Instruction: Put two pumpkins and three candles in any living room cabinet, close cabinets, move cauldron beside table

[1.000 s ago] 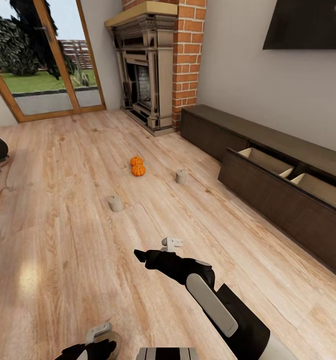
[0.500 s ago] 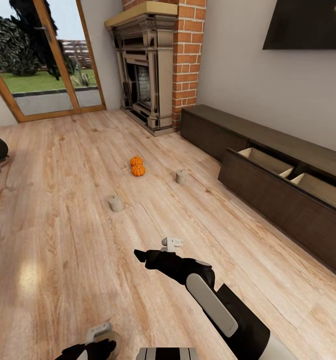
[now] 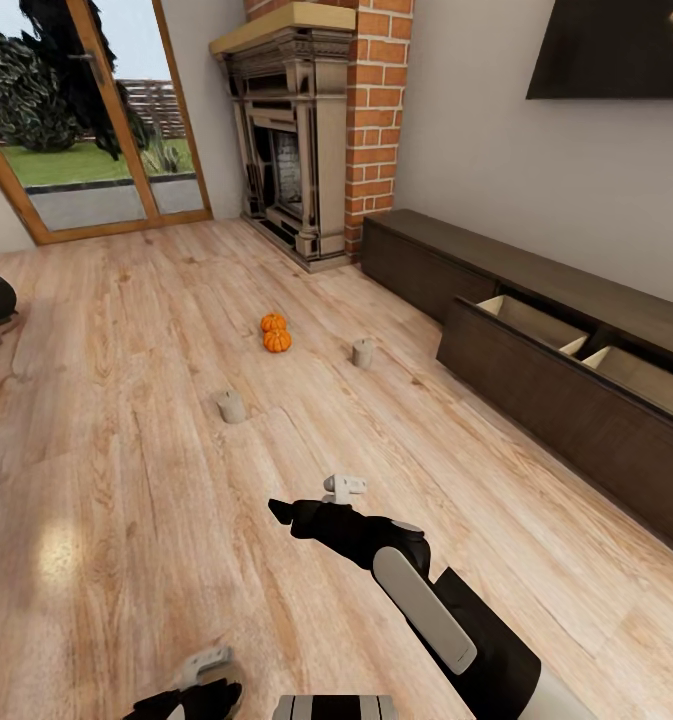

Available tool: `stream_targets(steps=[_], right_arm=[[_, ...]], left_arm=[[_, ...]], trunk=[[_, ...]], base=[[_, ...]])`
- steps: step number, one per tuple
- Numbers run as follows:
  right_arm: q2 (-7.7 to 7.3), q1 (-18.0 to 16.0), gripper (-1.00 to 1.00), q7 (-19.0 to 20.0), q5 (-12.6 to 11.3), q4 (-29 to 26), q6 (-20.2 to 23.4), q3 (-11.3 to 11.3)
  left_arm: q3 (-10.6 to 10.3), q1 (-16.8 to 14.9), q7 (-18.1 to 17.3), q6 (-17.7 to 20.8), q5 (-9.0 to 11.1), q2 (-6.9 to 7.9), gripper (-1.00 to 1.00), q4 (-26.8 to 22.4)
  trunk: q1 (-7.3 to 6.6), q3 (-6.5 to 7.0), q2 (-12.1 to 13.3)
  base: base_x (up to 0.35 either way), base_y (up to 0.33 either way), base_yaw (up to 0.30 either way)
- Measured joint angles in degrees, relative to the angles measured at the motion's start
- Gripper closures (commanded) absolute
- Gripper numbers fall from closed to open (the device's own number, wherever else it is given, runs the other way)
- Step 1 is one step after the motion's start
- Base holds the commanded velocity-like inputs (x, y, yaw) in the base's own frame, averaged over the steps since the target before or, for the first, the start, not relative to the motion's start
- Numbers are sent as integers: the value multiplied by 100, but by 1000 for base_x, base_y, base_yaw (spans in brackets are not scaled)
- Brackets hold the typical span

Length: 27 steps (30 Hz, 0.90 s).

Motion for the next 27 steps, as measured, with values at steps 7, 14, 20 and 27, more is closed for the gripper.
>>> stream_targets(steps=[7,14,20,27], right_arm=[[-4,0,-100,0,0,0,0,0],[-2,0,-100,0,0,0,1,0],[-1,0,-100,0,0,0,0,0],[-3,0,-100,0,0,0,2,0]], left_arm=[[-48,0,1,-8,-9,-18,-100,1],[-51,0,3,-192,12,-19,-100,1],[-52,0,5,-252,29,-11,-100,1],[-52,0,8,-271,31,-10,-100,1]], trunk=[[0,0,0],[0,0,0],[0,0,0],[0,0,0]], base=[[0,0,0],[0,0,0],[0,0,0],[0,0,0]])
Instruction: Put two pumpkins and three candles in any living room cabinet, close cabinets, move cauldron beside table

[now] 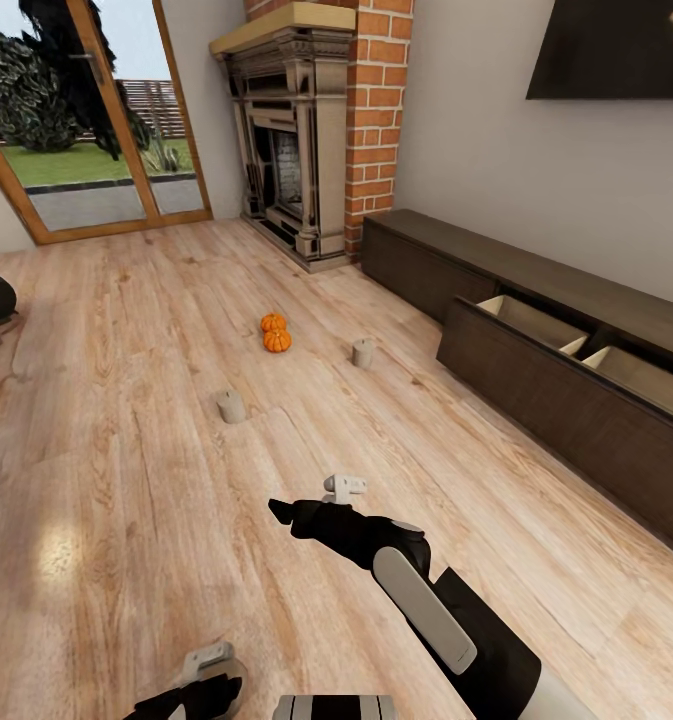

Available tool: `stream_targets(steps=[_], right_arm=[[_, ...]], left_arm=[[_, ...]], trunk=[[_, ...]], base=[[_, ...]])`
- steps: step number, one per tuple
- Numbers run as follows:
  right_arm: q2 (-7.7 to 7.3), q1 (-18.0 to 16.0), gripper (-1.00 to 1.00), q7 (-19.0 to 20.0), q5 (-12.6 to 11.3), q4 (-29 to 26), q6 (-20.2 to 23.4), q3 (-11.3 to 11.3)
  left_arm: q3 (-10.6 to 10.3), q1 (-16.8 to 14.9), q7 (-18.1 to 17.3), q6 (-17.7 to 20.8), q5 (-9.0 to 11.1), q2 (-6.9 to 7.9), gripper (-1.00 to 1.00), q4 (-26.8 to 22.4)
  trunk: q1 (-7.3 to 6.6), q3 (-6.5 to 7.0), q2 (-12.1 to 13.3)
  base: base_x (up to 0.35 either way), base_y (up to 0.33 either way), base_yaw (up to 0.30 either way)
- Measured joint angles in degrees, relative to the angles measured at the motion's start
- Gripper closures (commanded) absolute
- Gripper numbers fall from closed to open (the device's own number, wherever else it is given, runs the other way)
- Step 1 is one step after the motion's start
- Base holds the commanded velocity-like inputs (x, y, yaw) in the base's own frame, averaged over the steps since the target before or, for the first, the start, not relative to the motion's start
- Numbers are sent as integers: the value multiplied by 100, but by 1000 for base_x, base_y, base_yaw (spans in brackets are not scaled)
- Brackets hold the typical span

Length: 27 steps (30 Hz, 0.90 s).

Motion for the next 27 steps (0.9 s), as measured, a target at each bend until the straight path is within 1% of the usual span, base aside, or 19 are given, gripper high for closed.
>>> stream_targets(steps=[15,17,22,27], right_arm=[[-1,0,-100,0,0,0,-1,0],[-3,0,-100,0,0,0,-1,0],[-4,0,-100,0,0,0,1,0],[-4,0,-100,0,-6,0,0,0]], left_arm=[[0,0,6,-25,6,6,-100,0],[0,0,6,-70,9,7,-100,-1],[13,2,9,-379,42,22,-100,51],[17,3,9,-439,47,25,-100,83]], trunk=[[0,0,0],[0,0,0],[0,0,0],[0,0,0]], base=[[0,0,0],[0,0,0],[0,0,0],[0,0,0]])
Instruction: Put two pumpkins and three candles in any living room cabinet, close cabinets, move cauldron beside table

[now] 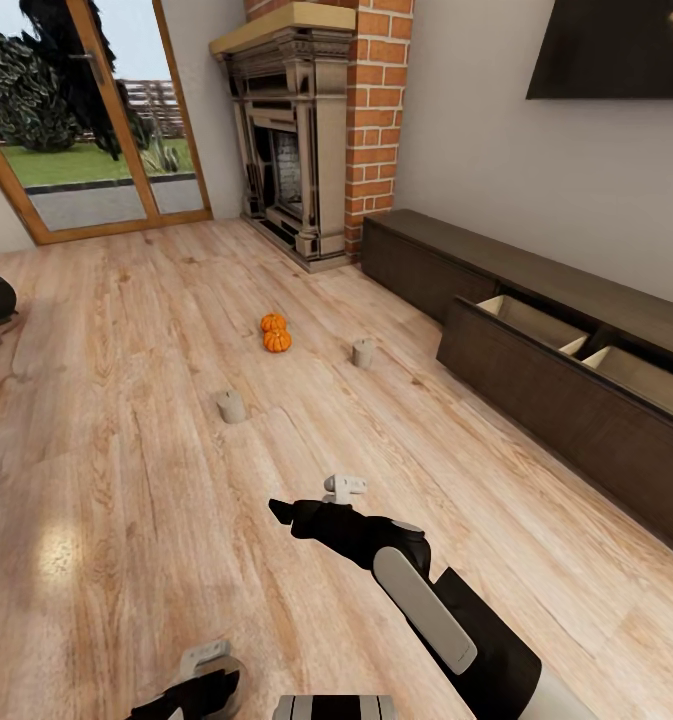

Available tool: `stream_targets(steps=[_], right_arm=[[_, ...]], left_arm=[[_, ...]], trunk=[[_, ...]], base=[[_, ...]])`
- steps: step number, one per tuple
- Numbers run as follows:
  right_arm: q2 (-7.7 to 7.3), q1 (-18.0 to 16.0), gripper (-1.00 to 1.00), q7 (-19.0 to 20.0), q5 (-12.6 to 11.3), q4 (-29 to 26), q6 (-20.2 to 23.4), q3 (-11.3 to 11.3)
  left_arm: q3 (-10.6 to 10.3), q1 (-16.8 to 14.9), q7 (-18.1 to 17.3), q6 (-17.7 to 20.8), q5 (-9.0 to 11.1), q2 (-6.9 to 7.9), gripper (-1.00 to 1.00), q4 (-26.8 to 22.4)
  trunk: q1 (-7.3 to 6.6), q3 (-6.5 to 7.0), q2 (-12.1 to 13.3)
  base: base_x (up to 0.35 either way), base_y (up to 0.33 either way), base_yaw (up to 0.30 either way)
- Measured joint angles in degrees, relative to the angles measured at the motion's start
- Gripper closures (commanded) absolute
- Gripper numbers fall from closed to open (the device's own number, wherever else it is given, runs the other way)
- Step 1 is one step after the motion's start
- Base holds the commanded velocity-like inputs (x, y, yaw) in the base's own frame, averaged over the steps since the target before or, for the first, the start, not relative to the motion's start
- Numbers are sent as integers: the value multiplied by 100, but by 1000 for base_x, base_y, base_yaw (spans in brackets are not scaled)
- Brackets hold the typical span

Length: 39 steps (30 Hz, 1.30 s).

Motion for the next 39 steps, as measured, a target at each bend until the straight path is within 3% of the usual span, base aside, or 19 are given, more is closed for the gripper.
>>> stream_targets(steps=[13,17,30,34,39], right_arm=[[0,0,-100,0,-3,0,1,0],[0,0,-100,0,-3,0,2,0],[0,0,-100,0,-3,0,3,0],[0,0,-100,0,-3,0,0,0],[0,0,-100,0,-3,0,2,0]], left_arm=[[1,0,0,-7,5,13,-100,2],[6,-5,-65,-6,70,15,-100,-13],[-17,-3,-30,-6,54,7,-100,-9],[10,-6,-124,-6,63,7,-100,-14],[-14,-4,-69,-6,61,6,-100,-7]], trunk=[[0,0,0],[9,-87,-6],[9,-88,-6],[20,-175,-11],[19,-177,-11]], base=[[0,0,0],[0,0,0],[0,0,0],[0,0,0],[0,0,0]])
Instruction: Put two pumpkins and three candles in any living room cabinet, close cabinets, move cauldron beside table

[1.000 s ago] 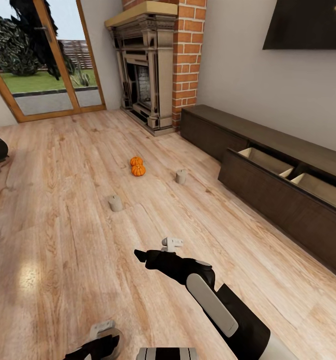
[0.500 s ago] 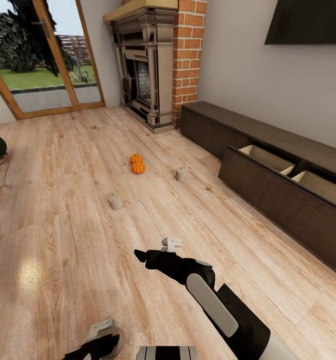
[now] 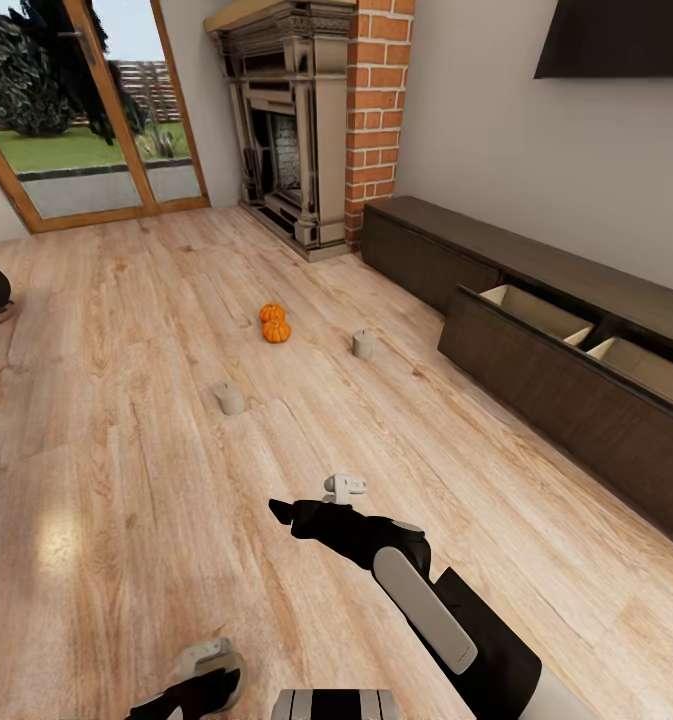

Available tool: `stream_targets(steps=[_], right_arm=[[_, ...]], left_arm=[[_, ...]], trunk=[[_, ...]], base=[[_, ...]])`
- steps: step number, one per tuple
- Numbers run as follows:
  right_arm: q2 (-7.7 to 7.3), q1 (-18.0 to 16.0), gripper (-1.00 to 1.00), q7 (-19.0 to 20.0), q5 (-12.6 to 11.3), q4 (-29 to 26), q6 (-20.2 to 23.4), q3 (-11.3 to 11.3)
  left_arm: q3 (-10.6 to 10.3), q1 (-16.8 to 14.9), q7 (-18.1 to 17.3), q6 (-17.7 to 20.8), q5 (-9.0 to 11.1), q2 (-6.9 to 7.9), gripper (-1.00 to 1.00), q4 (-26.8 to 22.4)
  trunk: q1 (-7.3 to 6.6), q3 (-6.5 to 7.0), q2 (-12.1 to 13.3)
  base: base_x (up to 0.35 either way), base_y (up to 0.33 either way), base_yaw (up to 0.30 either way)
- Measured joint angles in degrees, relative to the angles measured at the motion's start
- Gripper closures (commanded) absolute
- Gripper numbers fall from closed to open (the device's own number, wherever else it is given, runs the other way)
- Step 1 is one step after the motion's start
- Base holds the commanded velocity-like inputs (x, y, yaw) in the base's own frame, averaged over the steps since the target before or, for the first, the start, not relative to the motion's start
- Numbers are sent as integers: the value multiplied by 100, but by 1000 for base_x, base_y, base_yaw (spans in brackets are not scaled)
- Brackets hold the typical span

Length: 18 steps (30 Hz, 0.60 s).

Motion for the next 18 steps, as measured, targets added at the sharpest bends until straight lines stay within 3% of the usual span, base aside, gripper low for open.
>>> stream_targets(steps=[2,3,18], right_arm=[[0,0,-100,0,0,0,1,0],[0,0,-100,0,0,0,2,0],[0,0,-100,0,0,0,-1,0]], left_arm=[[0,0,3,0,2,3,-100,-1],[-7,0,15,0,5,3,100,1],[-2,1,0,-7,5,10,100,7]], trunk=[[0,0,0],[0,0,0],[0,0,0]], base=[[0,0,0],[0,0,0],[0,0,0]])
